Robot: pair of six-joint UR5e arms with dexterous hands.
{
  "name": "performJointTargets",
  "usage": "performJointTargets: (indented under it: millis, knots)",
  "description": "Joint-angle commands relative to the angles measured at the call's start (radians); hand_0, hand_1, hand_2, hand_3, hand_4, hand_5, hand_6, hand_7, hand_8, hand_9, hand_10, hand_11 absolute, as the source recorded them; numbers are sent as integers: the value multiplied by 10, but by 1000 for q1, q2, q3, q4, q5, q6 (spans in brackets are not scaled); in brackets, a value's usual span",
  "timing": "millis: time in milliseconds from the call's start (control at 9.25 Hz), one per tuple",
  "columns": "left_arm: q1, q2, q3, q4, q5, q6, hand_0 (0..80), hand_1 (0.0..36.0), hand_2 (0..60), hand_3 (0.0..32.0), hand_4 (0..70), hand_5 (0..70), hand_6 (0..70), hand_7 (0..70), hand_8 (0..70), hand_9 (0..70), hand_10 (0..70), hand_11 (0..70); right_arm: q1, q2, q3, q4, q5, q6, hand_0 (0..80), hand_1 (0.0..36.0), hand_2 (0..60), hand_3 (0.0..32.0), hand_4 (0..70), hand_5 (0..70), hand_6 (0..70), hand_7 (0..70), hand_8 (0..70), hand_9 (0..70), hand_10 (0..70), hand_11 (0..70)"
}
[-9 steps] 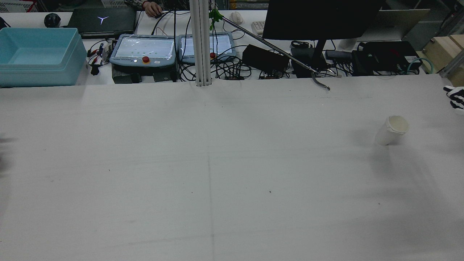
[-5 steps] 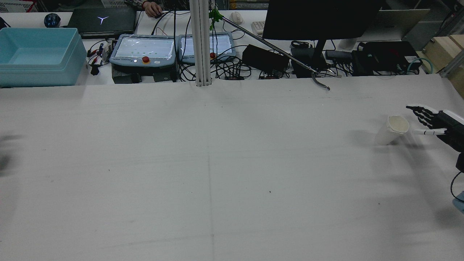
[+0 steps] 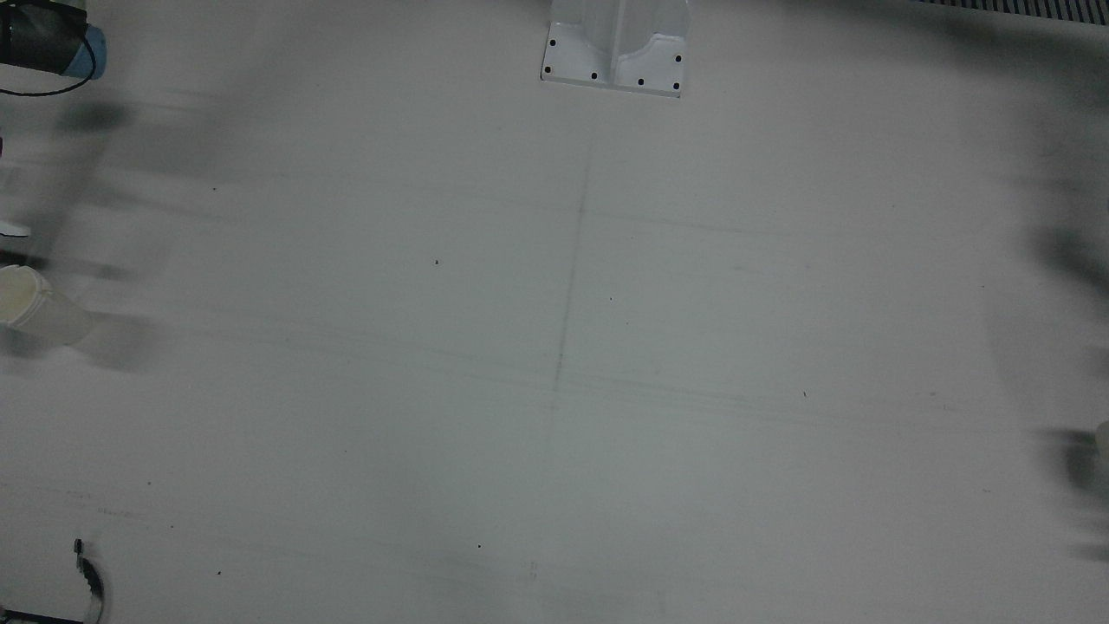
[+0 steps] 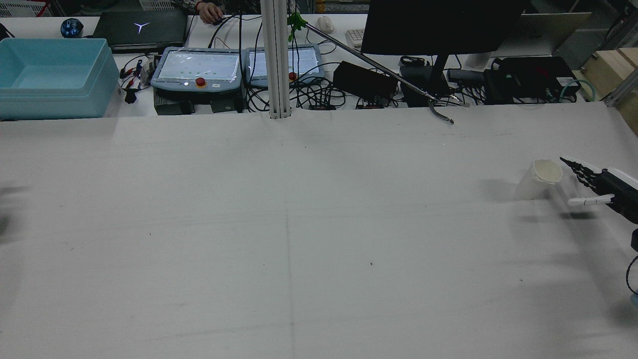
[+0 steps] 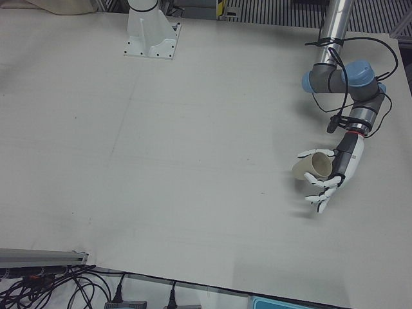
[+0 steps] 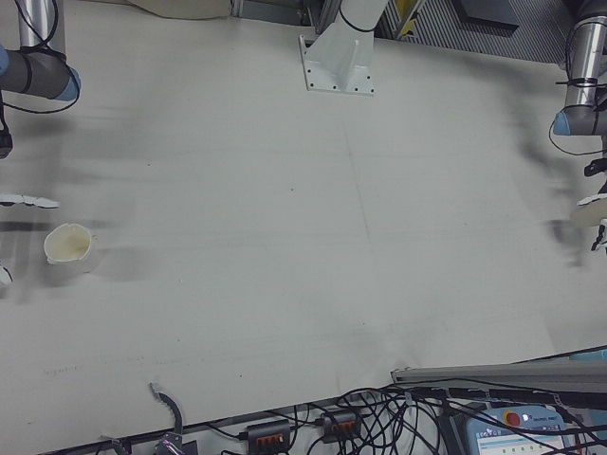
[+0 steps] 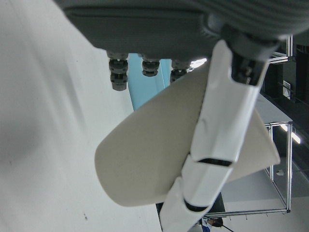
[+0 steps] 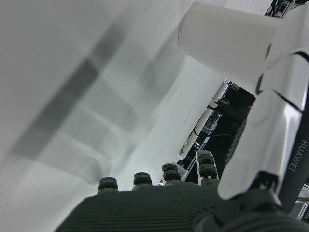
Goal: Pour water
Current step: 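Reach the right hand to the white paper cup and grasp it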
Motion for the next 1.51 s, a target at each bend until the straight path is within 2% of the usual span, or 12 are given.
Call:
performJointTargets:
  millis: [0, 216, 324, 432, 541, 649, 757, 865, 973, 1081, 1189, 1405]
  knots:
    - [-2, 1, -5, -12, -3, -13, 797, 360, 600, 0, 700, 700, 153, 285, 53, 60, 81, 143, -23, 11, 46, -7, 3, -50, 508, 181, 115, 0, 33, 260, 56, 104, 25, 23, 0, 0]
    - [-2, 6, -42, 5, -35, -45, 800, 360, 600, 0, 700, 700, 148, 281, 49, 55, 78, 139, -42, 72, 46, -70, 12, -79, 512, 187, 150, 0, 81, 387, 79, 150, 34, 40, 0, 0]
    - [-2, 6, -42, 8, -35, -49, 800, 360, 600, 0, 700, 700, 150, 285, 48, 54, 77, 138, -69, 92, 48, -102, 52, -84, 515, 191, 155, 0, 90, 420, 84, 159, 34, 42, 0, 0]
    - [-2, 6, -42, 7, -36, -49, 800, 360, 600, 0, 700, 700, 156, 289, 49, 55, 77, 138, -94, 92, 51, -103, 87, -81, 515, 193, 156, 0, 84, 408, 82, 155, 34, 42, 0, 0]
    - [-3, 7, -39, 5, -36, -49, 800, 360, 600, 0, 700, 700, 157, 289, 50, 55, 79, 141, -115, 101, 52, -104, 106, -81, 512, 190, 143, 0, 50, 304, 66, 129, 29, 35, 0, 0]
    - [-3, 16, -37, 2, -36, -49, 800, 360, 600, 0, 700, 700, 157, 287, 51, 55, 79, 140, -122, 107, 87, -122, 126, -85, 515, 192, 139, 0, 51, 289, 65, 126, 29, 35, 0, 0]
    - [-2, 27, -34, -2, -36, -49, 797, 360, 600, 0, 700, 700, 156, 285, 51, 56, 81, 142, -140, 106, 163, -211, 150, -90, 524, 204, 152, 0, 60, 376, 70, 139, 31, 40, 0, 0]
    - [-3, 27, -31, -4, -36, -47, 788, 360, 600, 0, 700, 700, 155, 283, 51, 56, 82, 143, -154, 106, 229, -319, 163, -114, 547, 230, 209, 0, 116, 700, 106, 203, 50, 73, 0, 0]
    - [-2, 32, -31, -4, -39, -46, 775, 360, 600, 0, 700, 700, 156, 284, 52, 57, 83, 144, -162, 106, 280, -367, 163, -145, 589, 276, 325, 0, 208, 700, 189, 335, 112, 159, 12, 35]
    - [-2, 35, -31, -7, -40, -46, 749, 360, 600, 0, 700, 700, 155, 283, 52, 57, 84, 146, -163, 106, 311, -373, 163, -159, 619, 330, 493, 0, 223, 700, 262, 433, 196, 286, 81, 143]
    - [-2, 38, -36, -7, -38, -46, 730, 360, 600, 0, 700, 700, 155, 280, 53, 58, 86, 149, -166, 106, 317, -374, 163, -162, 623, 349, 582, 0, 248, 700, 292, 464, 241, 346, 111, 187]
    - [1, 35, -54, -2, -35, -47, 755, 360, 600, 0, 700, 700, 156, 279, 53, 57, 87, 150, -145, 95, 456, -456, 163, -153, 644, 360, 600, 0, 239, 700, 303, 474, 247, 359, 117, 198]
